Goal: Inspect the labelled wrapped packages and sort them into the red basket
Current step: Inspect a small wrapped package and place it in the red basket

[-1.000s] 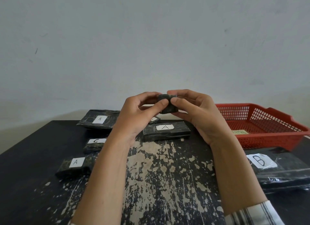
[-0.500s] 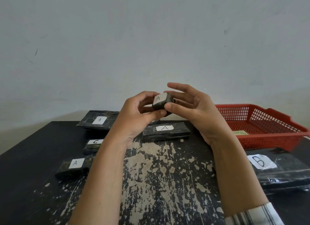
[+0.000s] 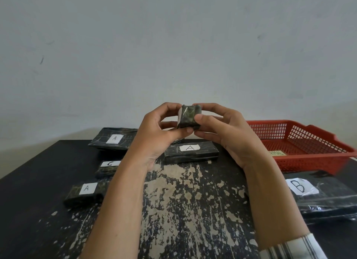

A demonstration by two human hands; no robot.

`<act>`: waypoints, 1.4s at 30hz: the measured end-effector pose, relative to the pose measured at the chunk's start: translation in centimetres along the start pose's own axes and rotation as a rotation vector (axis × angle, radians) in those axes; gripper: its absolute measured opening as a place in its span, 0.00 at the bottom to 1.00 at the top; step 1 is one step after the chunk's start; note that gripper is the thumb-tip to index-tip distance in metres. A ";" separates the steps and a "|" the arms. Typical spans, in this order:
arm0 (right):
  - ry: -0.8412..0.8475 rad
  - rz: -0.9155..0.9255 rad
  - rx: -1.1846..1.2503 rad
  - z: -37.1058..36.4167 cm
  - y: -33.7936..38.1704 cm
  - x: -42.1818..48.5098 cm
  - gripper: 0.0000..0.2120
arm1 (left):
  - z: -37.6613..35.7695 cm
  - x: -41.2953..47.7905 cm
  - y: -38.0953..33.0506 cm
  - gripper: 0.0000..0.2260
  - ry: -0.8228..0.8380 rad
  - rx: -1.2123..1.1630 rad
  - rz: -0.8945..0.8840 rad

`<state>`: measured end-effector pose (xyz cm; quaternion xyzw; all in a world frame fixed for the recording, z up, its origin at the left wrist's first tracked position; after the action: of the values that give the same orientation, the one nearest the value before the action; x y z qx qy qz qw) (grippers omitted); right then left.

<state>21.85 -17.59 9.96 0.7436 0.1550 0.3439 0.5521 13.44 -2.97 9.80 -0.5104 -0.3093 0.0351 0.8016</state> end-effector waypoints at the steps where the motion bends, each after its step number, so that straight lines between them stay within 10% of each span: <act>1: -0.004 0.005 0.002 0.1 0.0 0.0 0.14 | -0.1 0.0 0.0 0.22 0.015 -0.009 0.009; 15: 0.000 0.017 -0.028 0.0 -0.2 0.1 0.15 | 0.3 0.0 0.5 0.11 -0.065 -0.070 0.094; 25: -0.067 0.014 0.016 0.6 -0.4 0.2 0.10 | -0.1 0.1 0.8 0.25 0.029 -0.099 0.098; 30: -0.029 0.027 -0.019 0.3 -0.3 0.3 0.12 | -0.1 0.2 0.8 0.11 -0.017 -0.065 0.064; 42: 0.054 0.073 -0.048 0.3 0.0 0.1 0.19 | 0.1 -0.1 -0.2 0.20 -0.022 -0.010 -0.015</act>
<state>22.07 -17.73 9.92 0.7259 0.1342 0.3873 0.5524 13.23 -2.99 9.96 -0.5118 -0.3220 0.0330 0.7958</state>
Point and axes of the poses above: each hand's wrist, its own x-axis towards the middle knuckle, its own z-axis out of the back of the hand, y = z × x, the point moved 7 cm from there along x, towards the middle knuckle, and after that the axes turned 10 degrees about x, right-handed, at the moved point
